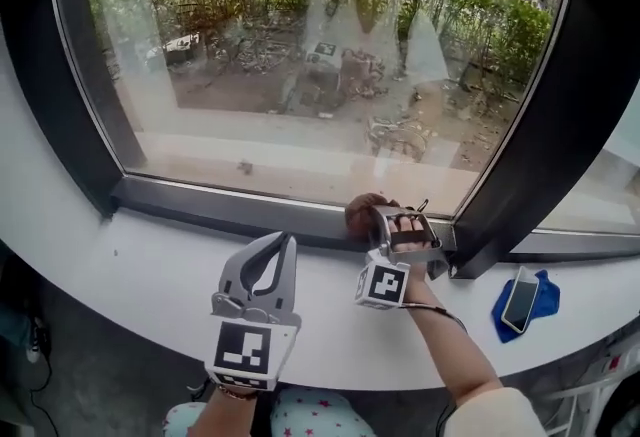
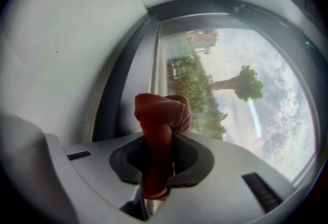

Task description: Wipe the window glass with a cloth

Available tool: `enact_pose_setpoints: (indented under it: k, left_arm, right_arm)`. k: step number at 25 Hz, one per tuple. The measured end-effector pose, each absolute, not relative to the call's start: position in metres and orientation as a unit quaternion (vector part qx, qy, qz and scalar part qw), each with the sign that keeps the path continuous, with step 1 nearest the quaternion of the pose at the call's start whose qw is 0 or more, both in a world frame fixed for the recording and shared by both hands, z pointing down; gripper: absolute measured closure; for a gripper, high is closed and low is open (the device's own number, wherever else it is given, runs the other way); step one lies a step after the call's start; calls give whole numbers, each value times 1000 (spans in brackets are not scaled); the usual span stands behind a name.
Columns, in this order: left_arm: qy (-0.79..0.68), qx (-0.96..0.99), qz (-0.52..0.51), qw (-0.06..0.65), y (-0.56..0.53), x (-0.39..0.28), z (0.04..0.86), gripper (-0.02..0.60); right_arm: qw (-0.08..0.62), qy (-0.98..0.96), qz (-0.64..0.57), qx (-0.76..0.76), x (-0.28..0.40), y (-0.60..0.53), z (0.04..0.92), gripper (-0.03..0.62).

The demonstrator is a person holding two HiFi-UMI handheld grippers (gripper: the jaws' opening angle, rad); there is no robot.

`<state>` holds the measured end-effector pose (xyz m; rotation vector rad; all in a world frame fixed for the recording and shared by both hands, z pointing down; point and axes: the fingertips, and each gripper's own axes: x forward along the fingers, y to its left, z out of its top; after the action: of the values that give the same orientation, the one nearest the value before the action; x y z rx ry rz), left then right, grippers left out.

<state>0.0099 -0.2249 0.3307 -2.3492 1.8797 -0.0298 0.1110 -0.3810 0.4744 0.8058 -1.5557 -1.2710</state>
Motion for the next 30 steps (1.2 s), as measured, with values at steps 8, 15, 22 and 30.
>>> enact_pose_setpoints:
  k: [8, 15, 22, 30]
  left_arm:
    - [628, -771, -50, 92, -210, -2, 319, 561]
    - [628, -762, -91, 128, -203, -29, 313, 561]
    - [619, -777, -59, 101, -211, -49, 306, 561]
    - [618, -780, -45, 89, -205, -67, 317, 561]
  right_arm:
    - [495, -648, -495, 301, 112, -378, 498, 542]
    - [414, -652, -559, 302, 88, -346, 429, 530]
    - [293, -581, -666, 365, 46, -311, 228, 530]
    - [272, -418, -743, 446, 29, -337, 45, 530]
